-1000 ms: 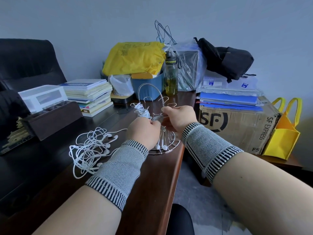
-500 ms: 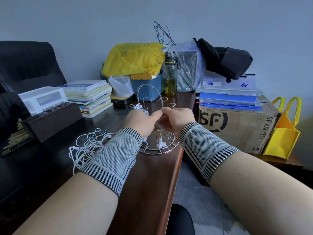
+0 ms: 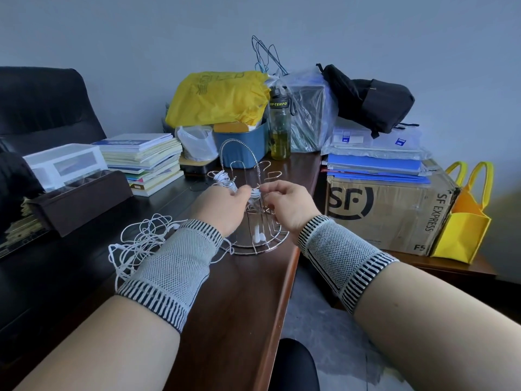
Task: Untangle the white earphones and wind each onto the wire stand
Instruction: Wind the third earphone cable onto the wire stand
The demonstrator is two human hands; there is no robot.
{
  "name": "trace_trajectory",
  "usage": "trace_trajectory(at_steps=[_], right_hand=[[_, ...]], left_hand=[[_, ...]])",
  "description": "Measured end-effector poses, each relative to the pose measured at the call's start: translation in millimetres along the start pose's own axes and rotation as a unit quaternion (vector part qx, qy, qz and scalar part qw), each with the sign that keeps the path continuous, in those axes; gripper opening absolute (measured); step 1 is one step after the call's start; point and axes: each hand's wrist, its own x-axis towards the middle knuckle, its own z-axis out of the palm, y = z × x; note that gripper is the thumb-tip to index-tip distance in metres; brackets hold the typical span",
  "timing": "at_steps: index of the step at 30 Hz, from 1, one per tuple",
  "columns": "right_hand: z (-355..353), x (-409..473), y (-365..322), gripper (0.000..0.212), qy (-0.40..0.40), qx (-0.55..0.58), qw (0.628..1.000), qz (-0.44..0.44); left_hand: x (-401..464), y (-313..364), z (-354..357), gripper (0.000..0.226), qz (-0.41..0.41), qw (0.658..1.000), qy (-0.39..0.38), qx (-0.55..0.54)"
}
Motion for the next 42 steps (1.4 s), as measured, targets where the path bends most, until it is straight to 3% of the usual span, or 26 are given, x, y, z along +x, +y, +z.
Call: trace_trajectory(at_steps=[5,12,16,24,29,33,36,42], right_hand=[[3.8,-3.7,8.8,0.027,0.014,-0.055,0.997,-0.06],[6.2,-17.1,21.0,0.038,-0.011,-0.194,0.958,-0.209],[7.6,-20.1,25.9,0.043,-0.017,-0.231,0.943,-0.24],[13.4,-11.0,31.8,0.019,0.062,-0.225,0.938,-0.256],[15.5,-5.6,34.0,0.003,0.069,-0.113,0.976,-0.174],[13.0,-5.8,25.6,0.014,0.053,0.036,0.996,-0.062],[13.4,-5.2,19.2,0.019,0.035,0.109,0.993,0.0],[18.4,3.2,18.6,0.023,0.043,0.149,0.986,0.057]], left_hand=[[-18.7,-3.5,6.5,0.03,0.071,0.986,0.018,0.149],[-24.6,-5.5,17.4,0.028,0.095,0.953,0.016,0.288],[-25.2,-2.3,16.0,0.032,0.101,0.944,0.011,0.314],[-24.8,2.0,7.0,0.027,0.17,0.936,0.016,0.309],[-18.7,1.7,-11.3,0.024,0.168,0.959,0.046,0.225],[-14.2,-0.6,-21.2,0.016,0.135,0.989,0.015,0.062],[-8.6,-1.3,-18.0,0.02,0.116,0.992,0.023,-0.04],[-0.2,5.7,-8.9,0.034,0.024,0.996,0.076,-0.046]])
